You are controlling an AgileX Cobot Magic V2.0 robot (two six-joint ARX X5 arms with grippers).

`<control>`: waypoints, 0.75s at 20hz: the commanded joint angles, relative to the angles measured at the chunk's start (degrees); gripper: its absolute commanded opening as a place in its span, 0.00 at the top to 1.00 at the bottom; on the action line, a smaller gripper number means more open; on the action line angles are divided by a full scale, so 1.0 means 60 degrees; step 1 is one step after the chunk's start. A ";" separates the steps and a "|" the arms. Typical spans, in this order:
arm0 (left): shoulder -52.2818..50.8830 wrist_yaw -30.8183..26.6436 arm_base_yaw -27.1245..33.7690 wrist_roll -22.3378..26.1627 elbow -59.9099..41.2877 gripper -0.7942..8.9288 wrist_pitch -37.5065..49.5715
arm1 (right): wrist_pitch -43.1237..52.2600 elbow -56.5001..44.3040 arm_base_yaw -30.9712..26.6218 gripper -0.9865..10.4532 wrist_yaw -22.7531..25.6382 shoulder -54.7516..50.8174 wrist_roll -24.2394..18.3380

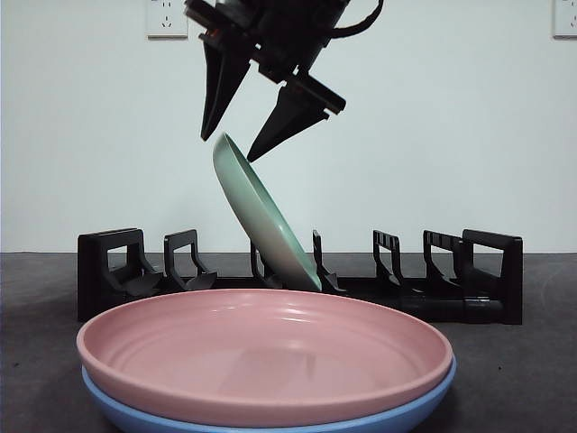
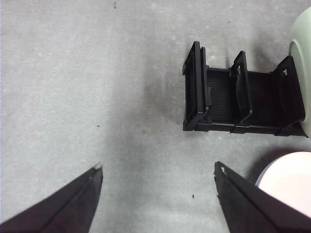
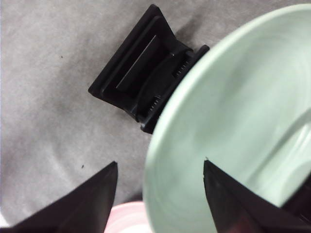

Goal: Place the plate

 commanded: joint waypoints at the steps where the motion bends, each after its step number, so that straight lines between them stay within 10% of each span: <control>1: 0.0051 -0.0040 0.0000 -0.0011 0.0211 0.54 0.0091 | 0.0153 0.0270 0.0113 0.70 -0.0197 0.0295 0.0109; 15: 0.0051 -0.0040 0.0004 -0.0011 0.0211 0.54 0.0080 | 0.0058 0.0364 0.0186 0.90 -0.0281 0.0550 0.0095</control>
